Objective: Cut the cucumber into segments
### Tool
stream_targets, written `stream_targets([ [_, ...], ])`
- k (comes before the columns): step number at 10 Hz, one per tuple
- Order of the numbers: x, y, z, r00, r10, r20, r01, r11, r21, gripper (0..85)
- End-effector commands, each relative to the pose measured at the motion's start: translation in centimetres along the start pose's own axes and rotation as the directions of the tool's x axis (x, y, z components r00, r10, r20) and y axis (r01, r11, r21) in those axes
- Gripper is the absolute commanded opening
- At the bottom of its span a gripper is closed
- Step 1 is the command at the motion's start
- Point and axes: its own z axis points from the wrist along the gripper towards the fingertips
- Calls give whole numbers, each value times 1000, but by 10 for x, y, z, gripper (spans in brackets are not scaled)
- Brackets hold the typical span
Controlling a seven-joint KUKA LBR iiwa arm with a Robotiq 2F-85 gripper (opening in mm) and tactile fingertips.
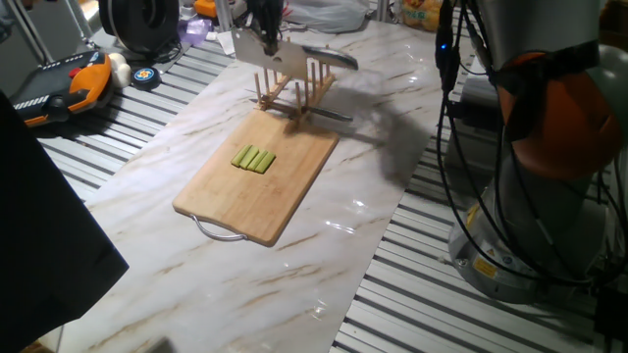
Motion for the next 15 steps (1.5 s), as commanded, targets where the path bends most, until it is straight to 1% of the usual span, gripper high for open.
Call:
stream_targets([
  [1,1,31,4,1000,-4,-3,4,1000,-4,7],
  [2,2,44,8,1000,-6,2,6,1000,5,7],
  [3,6,58,14,1000,-2,13,2,1000,5,7],
  [4,8,66,17,1000,-3,8,3,1000,-7,7],
  [5,9,71,19,1000,-2,3,2,1000,-18,7],
  [7,9,84,26,1000,7,5,-7,1000,-21,7],
  [8,9,88,28,1000,13,3,-13,1000,-29,7],
  [10,8,100,28,1000,20,0,-20,999,-29,7],
  [11,10,104,31,1000,25,3,-25,999,-27,7],
  [12,10,108,36,1000,27,2,-26,999,-29,7],
  [13,10,113,45,1000,27,7,-27,999,-25,7],
  [15,7,122,62,999,32,12,-32,999,-23,7],
])
